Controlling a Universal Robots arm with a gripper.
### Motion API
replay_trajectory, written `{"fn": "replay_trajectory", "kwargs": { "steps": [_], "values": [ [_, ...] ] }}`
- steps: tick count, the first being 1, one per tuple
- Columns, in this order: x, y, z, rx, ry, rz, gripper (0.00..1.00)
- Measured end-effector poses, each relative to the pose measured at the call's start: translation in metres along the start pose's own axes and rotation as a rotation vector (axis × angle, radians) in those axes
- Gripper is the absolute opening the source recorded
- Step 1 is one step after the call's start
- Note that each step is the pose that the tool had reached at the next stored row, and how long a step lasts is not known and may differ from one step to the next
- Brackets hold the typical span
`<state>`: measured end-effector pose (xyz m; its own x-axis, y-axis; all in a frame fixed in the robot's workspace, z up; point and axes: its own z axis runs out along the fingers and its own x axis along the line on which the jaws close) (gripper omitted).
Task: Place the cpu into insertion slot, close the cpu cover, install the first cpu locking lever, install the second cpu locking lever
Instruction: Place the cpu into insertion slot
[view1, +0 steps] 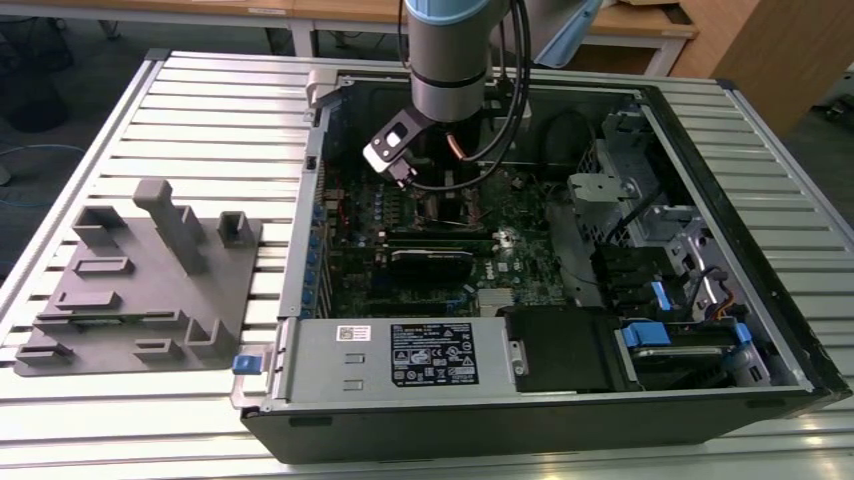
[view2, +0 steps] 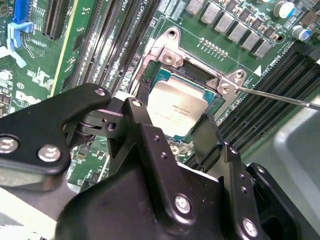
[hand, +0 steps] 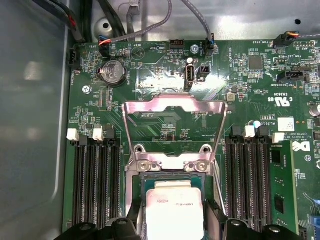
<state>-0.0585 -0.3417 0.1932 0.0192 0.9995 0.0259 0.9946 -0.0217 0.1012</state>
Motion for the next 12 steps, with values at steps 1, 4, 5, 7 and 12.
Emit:
{"fn": "replay_trajectory", "kwargs": {
  "steps": [1, 4, 5, 7, 12],
  "values": [
    [0.0007, 0.0000, 0.0002, -0.0001, 0.0001, 0.000, 0.61],
    [0.0020, -0.0002, 0.0016, -0.0001, 0.0002, 0.000, 0.61],
    [0.0020, -0.0002, 0.0016, -0.0001, -0.0001, 0.000, 0.61],
    [0.0020, -0.0002, 0.0017, -0.0001, -0.0002, 0.000, 0.61],
    [0.0020, -0.0002, 0.0017, -0.0002, -0.0003, 0.000, 0.61]
  ]
}}
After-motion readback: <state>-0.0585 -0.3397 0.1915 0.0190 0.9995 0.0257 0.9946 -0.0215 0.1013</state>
